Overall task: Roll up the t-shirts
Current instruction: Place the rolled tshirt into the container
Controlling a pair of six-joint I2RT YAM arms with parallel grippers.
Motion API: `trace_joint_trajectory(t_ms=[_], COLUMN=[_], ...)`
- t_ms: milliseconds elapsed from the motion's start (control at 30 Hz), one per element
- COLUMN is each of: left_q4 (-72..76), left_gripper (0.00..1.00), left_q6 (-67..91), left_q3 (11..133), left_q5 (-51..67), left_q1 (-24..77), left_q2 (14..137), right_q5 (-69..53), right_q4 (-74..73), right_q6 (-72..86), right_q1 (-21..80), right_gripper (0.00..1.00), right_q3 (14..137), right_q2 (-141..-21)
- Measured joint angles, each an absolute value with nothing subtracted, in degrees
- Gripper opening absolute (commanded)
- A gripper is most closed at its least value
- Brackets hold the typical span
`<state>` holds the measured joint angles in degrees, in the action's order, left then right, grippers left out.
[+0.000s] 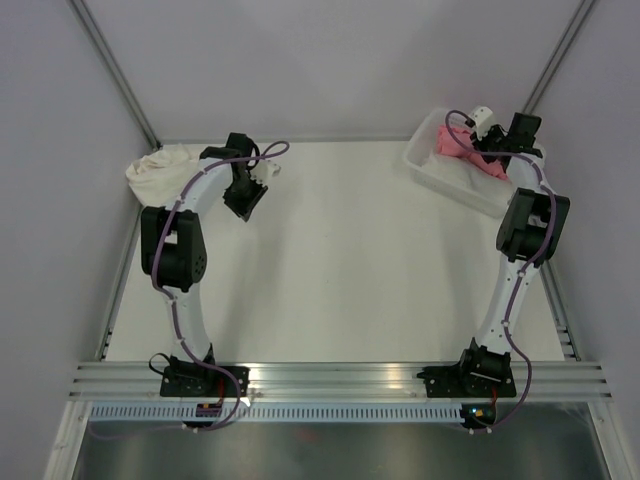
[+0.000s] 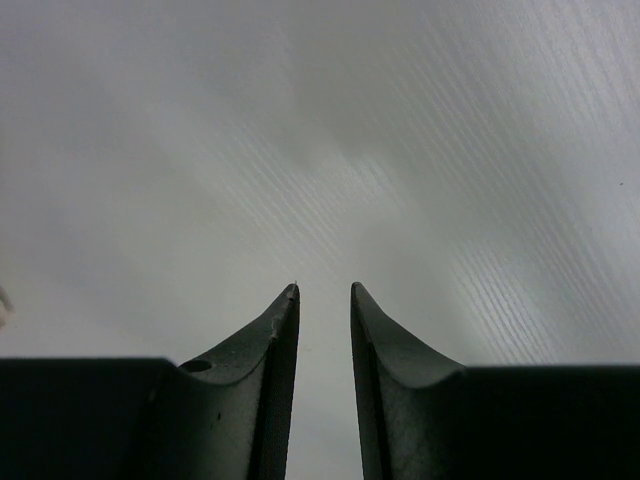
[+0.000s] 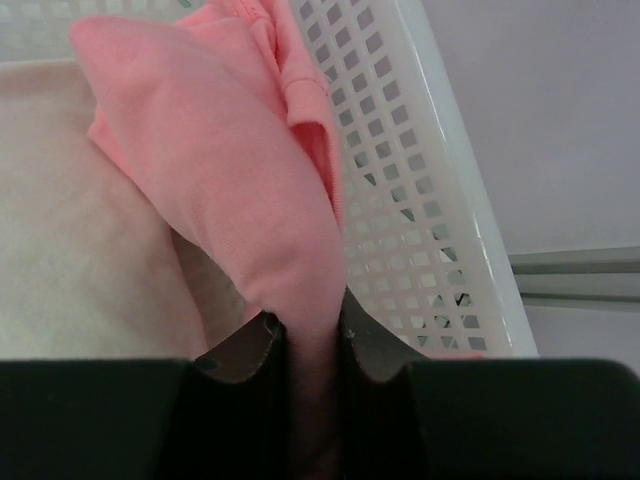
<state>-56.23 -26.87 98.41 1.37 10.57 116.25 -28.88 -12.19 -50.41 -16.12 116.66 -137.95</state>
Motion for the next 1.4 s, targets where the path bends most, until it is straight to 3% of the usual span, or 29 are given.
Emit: trace_joint_trajectory(t_ms=[67, 100, 200, 233, 300, 467, 567, 633, 700, 800, 1033, 1400], left_q4=[-56.5, -56.6, -57.0, -56.9, -57.0, -57.3, -57.3, -57.3, -57.3, -57.3, -57.4, -57.4], left_gripper=[0.33, 0.33, 0.33, 0.33, 0.33, 0.33, 0.33, 0.33, 0.33, 0.33, 0.33, 0.33], left_q6=[-26.9, -26.9, -26.9, -26.9, -26.9, -26.9, -26.9, -26.9, -26.9, -26.9, -26.9, -26.9], left_q3=[98.8, 98.8, 99.0, 99.1, 99.1, 99.1, 99.1, 99.1, 99.1, 99.1, 99.1, 99.0], left_q5=[1.3, 1.3, 1.3, 1.3, 1.3, 1.3, 1.3, 1.3, 1.3, 1.3, 1.4, 1.5], left_q1=[10.6, 10.6, 10.6, 10.6, 10.6, 10.6, 10.6, 10.6, 10.6, 10.6, 10.6, 10.6], left_q2=[116.6, 116.8, 117.0, 117.1, 117.2, 117.3, 117.3, 117.3, 117.3, 117.3, 117.3, 117.3], right_q5=[-28.9, -28.8, -28.1, -27.6, -26.3, -22.4, -20.5, -20.8, -20.9, -18.4, -4.2, 3.3], right_q4=[-13.5, -14.3, -15.5, -15.5, -14.4, -8.2, -3.7, -0.5, 2.4, 3.8, 13.9, 12.8], right_q6=[-51.8, -52.8, -54.9, -54.7, -53.5, -44.1, -35.3, -28.6, -21.2, -7.6, 12.5, 30.5], right_q1=[-16.2, -16.2, -15.9, -15.7, -15.5, -15.1, -15.6, -16.0, -16.2, -16.3, -13.2, -7.4], right_gripper=[0.03, 0.25, 0.60, 0.66, 0.73, 0.78, 0.78, 0.73, 0.51, 0.10, 0.02, 0.00], right_q3=[117.8, 118.1, 118.0, 117.8, 117.8, 117.9, 118.8, 119.5, 119.5, 118.0, 93.4, 101.7], right_q2=[-138.5, -138.5, -138.5, -138.5, -138.5, -138.5, -138.5, -138.4, -137.9, -135.9, -119.8, -127.9])
